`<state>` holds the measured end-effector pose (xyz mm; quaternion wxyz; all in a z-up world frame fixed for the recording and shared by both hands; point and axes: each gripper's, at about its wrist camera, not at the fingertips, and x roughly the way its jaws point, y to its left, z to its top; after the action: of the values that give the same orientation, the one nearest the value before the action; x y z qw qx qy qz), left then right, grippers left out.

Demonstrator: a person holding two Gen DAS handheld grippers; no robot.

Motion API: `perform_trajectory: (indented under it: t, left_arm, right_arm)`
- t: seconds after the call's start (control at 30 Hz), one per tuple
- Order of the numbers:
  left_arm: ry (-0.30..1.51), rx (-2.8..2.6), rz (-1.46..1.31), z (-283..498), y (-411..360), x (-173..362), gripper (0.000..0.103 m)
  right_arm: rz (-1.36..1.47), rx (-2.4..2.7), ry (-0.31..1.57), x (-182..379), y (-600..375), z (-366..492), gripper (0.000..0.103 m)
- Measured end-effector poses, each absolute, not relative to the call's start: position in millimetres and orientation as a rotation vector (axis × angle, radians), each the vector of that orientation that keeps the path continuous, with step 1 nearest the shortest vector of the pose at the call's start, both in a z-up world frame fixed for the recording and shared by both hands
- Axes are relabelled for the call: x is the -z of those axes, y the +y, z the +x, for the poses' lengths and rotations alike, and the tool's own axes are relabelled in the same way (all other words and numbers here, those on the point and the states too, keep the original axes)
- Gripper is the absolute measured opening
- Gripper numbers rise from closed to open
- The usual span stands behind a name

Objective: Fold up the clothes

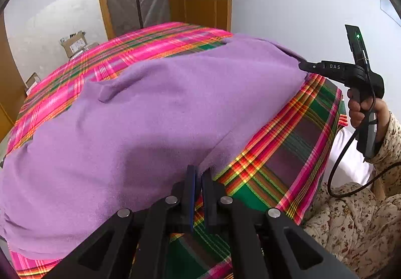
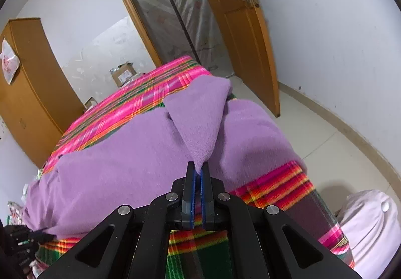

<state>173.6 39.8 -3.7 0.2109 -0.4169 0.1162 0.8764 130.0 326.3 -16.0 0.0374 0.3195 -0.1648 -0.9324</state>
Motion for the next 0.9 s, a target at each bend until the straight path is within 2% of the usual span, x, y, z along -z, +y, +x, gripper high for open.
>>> perform_trajectory:
  t: [0.13, 0.23, 0.37, 0.43, 0.5, 0.63, 0.9]
  left_arm:
    - [0.350, -2.427, -1.167, 175.6, 41.3, 4.3, 0.008]
    - [0.359, -2.411, -1.186, 174.9, 40.7, 2.8, 0.010]
    - [0.341, -2.375, -1.170, 179.1, 34.4, -7.8, 0.011]
    - [0.266, -2.344, -1.140, 182.0, 29.6, -19.2, 0.011]
    - [0.208, -2.352, -1.098, 178.8, 25.8, -29.7, 0.012]
    - [0.136, -2.353, -1.056, 164.5, 28.1, -38.8, 0.014]
    - [0.183, -2.291, -1.144, 133.7, 60.8, -11.8, 0.014]
  right_arm:
    - [1.017, 2.848, -0.504, 24.8, 327.6, 130.3, 0.004]
    - [1.038, 2.856, -0.419, 23.4, 324.9, 129.9, 0.005]
    - [1.056, 2.861, -0.322, 19.7, 325.0, 131.3, 0.013]
    - [1.048, 2.858, -0.296, 15.7, 328.1, 133.4, 0.015]
    - [1.021, 2.863, -0.268, 8.9, 331.4, 135.5, 0.022]
    - [0.989, 2.858, -0.184, -2.8, 325.0, 120.0, 0.023]
    - [0.929, 2.836, -0.012, -25.5, 308.3, 83.5, 0.023]
